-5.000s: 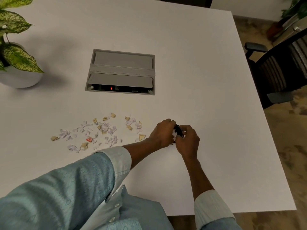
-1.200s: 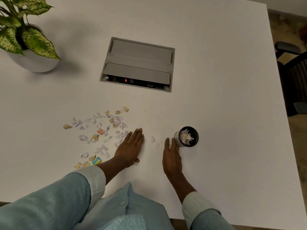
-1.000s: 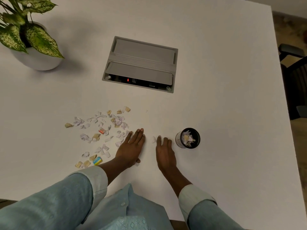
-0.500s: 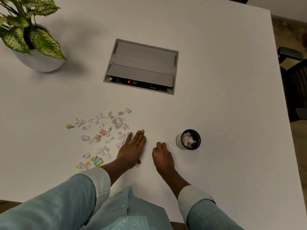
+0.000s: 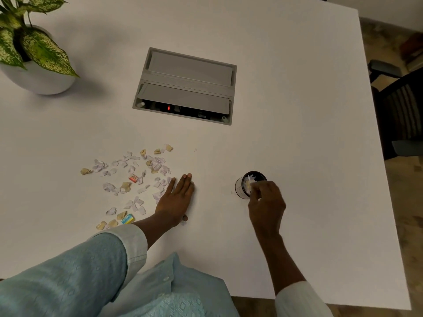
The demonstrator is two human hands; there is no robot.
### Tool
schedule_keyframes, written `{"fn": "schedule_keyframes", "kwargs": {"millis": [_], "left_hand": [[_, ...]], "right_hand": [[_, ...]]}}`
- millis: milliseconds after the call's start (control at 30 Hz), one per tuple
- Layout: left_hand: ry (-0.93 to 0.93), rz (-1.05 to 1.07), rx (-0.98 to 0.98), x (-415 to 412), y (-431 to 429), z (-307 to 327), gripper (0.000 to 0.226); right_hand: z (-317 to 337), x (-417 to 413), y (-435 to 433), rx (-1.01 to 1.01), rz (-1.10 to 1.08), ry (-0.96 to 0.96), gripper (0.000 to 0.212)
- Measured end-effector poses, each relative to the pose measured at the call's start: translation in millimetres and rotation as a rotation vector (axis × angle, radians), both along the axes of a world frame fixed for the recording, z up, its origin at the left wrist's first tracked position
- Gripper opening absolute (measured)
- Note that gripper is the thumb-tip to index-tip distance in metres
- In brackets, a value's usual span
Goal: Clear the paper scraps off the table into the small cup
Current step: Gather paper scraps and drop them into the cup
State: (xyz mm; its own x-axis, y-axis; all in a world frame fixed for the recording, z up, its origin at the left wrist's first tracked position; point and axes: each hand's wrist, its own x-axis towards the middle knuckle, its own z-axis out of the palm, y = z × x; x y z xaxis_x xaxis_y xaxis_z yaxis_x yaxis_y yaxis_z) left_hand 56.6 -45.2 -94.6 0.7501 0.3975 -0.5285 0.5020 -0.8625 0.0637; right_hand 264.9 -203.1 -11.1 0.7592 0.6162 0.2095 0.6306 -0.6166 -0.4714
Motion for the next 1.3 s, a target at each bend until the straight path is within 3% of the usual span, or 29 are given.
{"fn": "schedule_keyframes", "kwargs": {"millis": [233, 333, 433, 500, 633, 767, 967, 1100, 1300], "left_hand": [[0.016, 0.008, -0.009, 2, -2, 3, 0.112], [0.01, 0.013, -0.015, 2, -2, 1, 0.113], [-0.004, 0.026, -0.041, 1, 0, -1, 0.114], [-0.016, 0.039, -0.065, 1, 1, -1, 0.115], [-0.039, 0.08, -0.114, -2, 0, -3, 0.117], [-0.064, 0.09, -0.124, -3, 1, -4, 0.116], [-0.069, 0.091, -0.125, -3, 0, -3, 0.114], [-0.066, 0.097, -0.122, -3, 0, -5, 0.115], [-0.067, 0.095, -0.112, -2, -1, -4, 0.116]], "right_hand": [[0, 9, 6, -0.074, 0.02, -0.005, 0.021], [-3, -14, 11, -0.112, 0.133, 0.018, 0.018], [-24, -41, 11, -0.278, 0.306, 0.068, 0.025], [-40, -53, 11, -0.493, 0.386, 0.048, 0.044], [-58, -63, 16, -0.836, 0.339, 0.037, 0.074], [-69, -61, 20, -0.957, 0.356, 0.005, 0.077], [-71, -57, 25, -0.985, 0.381, -0.014, 0.053], [-60, -57, 21, -0.925, 0.401, -0.092, 0.052], [-73, -56, 13, -0.76, 0.351, 0.075, 0.049]]}}
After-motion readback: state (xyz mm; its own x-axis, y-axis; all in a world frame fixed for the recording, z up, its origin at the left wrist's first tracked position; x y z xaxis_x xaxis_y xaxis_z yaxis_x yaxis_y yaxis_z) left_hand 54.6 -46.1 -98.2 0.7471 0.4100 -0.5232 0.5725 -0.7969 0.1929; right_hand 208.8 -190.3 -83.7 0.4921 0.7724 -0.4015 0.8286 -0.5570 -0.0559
